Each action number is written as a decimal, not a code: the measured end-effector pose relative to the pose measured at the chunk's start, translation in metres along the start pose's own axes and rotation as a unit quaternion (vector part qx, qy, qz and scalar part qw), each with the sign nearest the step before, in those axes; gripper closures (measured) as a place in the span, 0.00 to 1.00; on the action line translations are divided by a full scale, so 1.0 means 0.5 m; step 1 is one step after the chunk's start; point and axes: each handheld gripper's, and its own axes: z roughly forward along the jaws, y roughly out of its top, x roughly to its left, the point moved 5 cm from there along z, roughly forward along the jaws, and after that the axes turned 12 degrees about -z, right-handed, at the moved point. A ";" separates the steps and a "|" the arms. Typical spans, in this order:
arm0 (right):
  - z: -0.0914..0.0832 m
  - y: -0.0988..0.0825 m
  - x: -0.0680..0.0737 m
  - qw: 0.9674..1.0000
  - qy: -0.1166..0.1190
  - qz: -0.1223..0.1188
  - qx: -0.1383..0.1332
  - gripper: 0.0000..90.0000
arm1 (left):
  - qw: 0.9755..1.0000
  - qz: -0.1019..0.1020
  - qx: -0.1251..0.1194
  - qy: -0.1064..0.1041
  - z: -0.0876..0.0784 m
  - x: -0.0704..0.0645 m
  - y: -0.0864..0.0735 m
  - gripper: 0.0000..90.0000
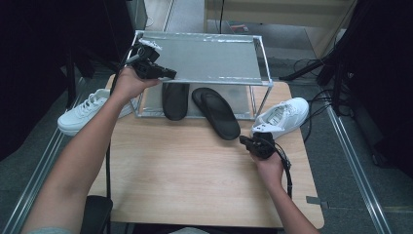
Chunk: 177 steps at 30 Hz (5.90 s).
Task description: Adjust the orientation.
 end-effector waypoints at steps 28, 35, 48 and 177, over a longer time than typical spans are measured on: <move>0.099 0.073 0.043 1.000 0.020 0.011 -0.006 1.00 | 1.000 0.001 -0.001 0.003 0.000 -0.001 0.000 1.00; 0.134 0.100 0.055 1.000 0.024 0.012 -0.006 1.00 | 1.000 0.005 -0.001 0.004 0.000 -0.002 0.000 1.00; 0.187 0.141 0.084 0.999 0.027 0.022 -0.017 1.00 | 1.000 0.008 -0.004 0.006 0.001 -0.002 -0.001 1.00; -0.038 0.042 0.065 0.992 0.122 -0.031 -0.031 0.57 | 0.977 -0.155 -0.043 0.140 -0.200 0.263 -0.327 0.52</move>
